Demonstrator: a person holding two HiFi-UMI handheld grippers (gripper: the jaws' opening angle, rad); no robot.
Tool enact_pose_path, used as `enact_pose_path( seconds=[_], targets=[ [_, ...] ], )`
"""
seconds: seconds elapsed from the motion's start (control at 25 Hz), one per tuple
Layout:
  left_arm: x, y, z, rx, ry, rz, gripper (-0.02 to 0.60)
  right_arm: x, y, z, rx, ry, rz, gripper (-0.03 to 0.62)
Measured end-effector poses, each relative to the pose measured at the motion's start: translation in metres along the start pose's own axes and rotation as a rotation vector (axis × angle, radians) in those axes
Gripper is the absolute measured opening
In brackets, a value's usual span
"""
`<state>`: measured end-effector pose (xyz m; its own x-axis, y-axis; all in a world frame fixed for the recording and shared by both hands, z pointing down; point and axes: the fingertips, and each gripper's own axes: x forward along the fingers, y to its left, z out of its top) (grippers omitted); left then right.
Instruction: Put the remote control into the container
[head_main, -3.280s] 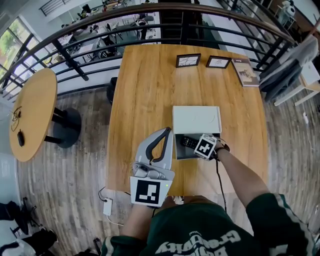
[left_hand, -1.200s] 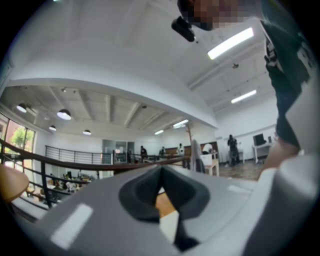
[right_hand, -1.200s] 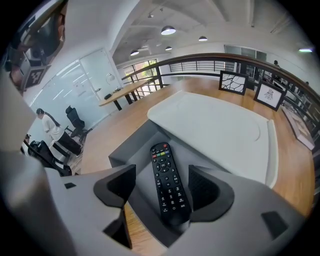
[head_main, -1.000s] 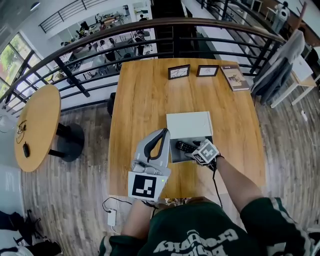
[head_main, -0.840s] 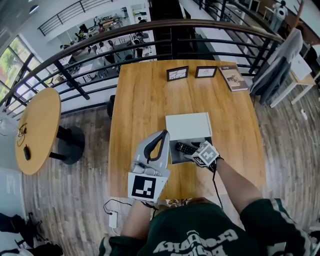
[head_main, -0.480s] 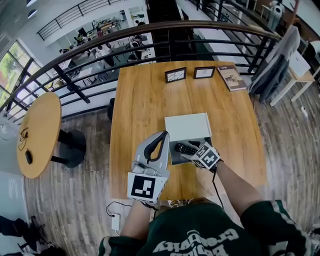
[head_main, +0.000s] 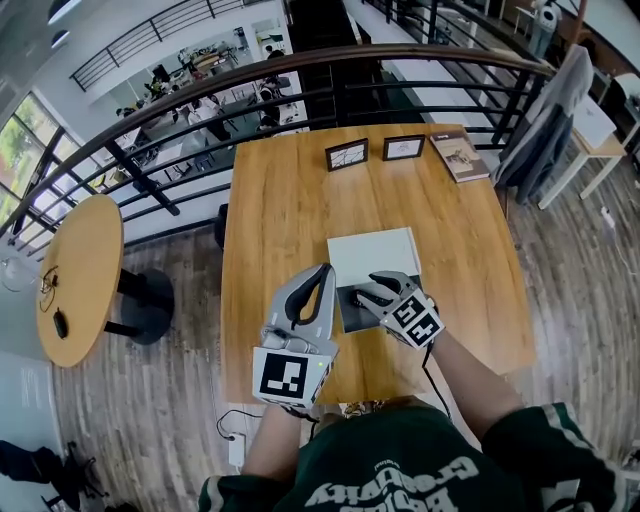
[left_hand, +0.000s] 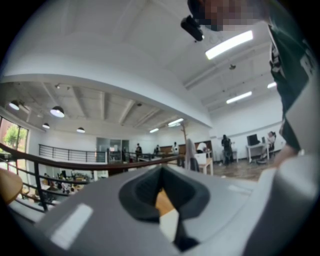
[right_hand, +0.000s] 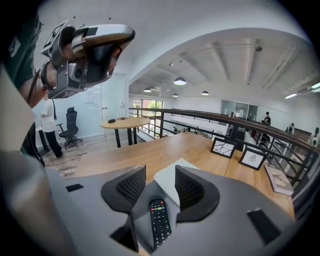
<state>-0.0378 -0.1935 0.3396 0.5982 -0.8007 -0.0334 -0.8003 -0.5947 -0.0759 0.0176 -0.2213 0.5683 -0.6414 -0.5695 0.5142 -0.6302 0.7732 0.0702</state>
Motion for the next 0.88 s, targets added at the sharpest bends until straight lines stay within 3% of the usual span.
enact_pose_path(
  seconds=[0.64,0.88],
  targets=[
    [-0.003,0.004,0.002,0.034,0.0,0.016,-0.002,-0.045,-0.004,0.089,-0.037,-0.234,-0.075,0.187],
    [-0.004,-0.002,0.006,0.032,0.0,0.006,-0.002,-0.07,0.0,0.122,-0.022,-0.328,-0.056,0.186]
  ],
)
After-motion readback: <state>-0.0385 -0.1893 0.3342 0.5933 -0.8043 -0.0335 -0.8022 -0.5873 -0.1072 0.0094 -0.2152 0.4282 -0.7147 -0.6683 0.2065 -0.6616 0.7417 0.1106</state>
